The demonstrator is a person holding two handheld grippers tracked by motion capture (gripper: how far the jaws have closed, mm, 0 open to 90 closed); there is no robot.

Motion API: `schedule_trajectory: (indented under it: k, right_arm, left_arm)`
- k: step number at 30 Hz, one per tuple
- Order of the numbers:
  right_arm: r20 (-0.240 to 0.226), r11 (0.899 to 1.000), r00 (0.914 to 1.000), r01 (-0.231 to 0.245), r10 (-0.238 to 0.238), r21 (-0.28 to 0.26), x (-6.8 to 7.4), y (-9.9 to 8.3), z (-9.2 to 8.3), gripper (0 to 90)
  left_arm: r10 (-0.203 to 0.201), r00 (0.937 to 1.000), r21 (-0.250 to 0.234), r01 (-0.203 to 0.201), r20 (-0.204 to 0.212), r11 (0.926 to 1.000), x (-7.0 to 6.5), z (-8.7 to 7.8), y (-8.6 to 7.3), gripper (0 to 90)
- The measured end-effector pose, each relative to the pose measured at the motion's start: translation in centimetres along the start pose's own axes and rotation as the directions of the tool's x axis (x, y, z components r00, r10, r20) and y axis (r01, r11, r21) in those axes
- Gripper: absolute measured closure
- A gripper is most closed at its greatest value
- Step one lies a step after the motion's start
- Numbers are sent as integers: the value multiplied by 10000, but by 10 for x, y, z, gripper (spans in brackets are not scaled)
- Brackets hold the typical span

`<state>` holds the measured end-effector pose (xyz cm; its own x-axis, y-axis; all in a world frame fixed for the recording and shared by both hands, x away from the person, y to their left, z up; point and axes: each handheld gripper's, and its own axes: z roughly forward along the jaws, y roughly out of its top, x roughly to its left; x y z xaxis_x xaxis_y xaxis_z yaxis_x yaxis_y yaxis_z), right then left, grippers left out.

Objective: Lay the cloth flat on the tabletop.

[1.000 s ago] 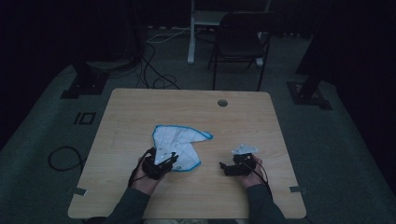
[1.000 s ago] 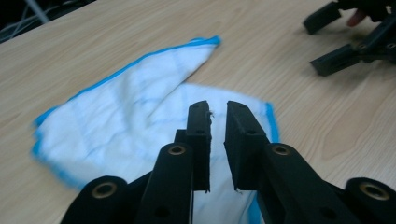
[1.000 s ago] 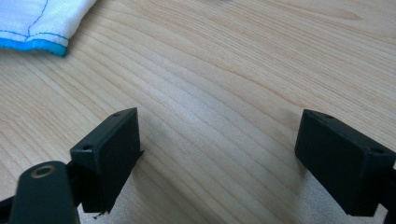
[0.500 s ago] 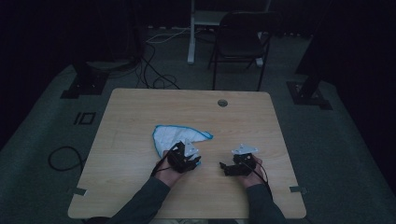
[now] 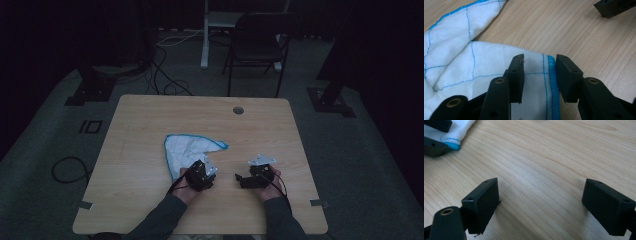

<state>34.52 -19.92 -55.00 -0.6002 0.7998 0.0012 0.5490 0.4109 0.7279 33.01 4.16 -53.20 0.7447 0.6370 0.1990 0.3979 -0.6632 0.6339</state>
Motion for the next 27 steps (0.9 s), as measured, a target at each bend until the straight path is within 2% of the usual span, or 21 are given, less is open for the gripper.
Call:
schedule_trajectory:
  k: [3, 5, 10, 12, 15, 18, 22, 27]
  right_arm:
    - [-2, 10000, 10000, 7, -7, -14, 0, 0, 0, 157]
    - [-47, 9999, 10000, 45, -45, -147, 0, -1, -1, 235]
    - [98, 9994, 9999, -89, 92, -329, -3, 0, -3, 433]
    - [144, 9994, 9998, -117, 122, -319, -3, 2, -2, 465]
    - [268, 9996, 9996, 65, -58, -283, -1, 7, 0, 490]
    - [277, 9980, 9993, 281, -265, -571, 5, 16, 3, 520]
    - [38, 9961, 9990, 445, -443, -762, 11, 29, 10, 554]
    - [-305, 9948, 9957, 857, -874, -552, 22, 39, 27, 557]
  left_arm:
    - [-149, 9998, -75, 150, 104, 9999, 3, -2, 0, 821]
    - [-243, 9995, -340, 249, 189, 9991, 7, -10, 0, 849]
    - [-216, 9996, -914, 233, 200, 9955, 13, -32, 2, 861]
    - [-251, 9995, -1133, 272, 200, 9932, 17, -42, 1, 863]
    - [-412, 9989, -1473, 439, 209, 9881, 23, -58, 0, 864]
    - [-554, 9984, -1701, 571, 150, 9838, 29, -69, -3, 864]
    - [-684, 9976, -1942, 683, 62, 9786, 35, -81, -6, 864]
    - [-837, 9965, -2144, 812, -27, 9734, 41, -90, -10, 864]
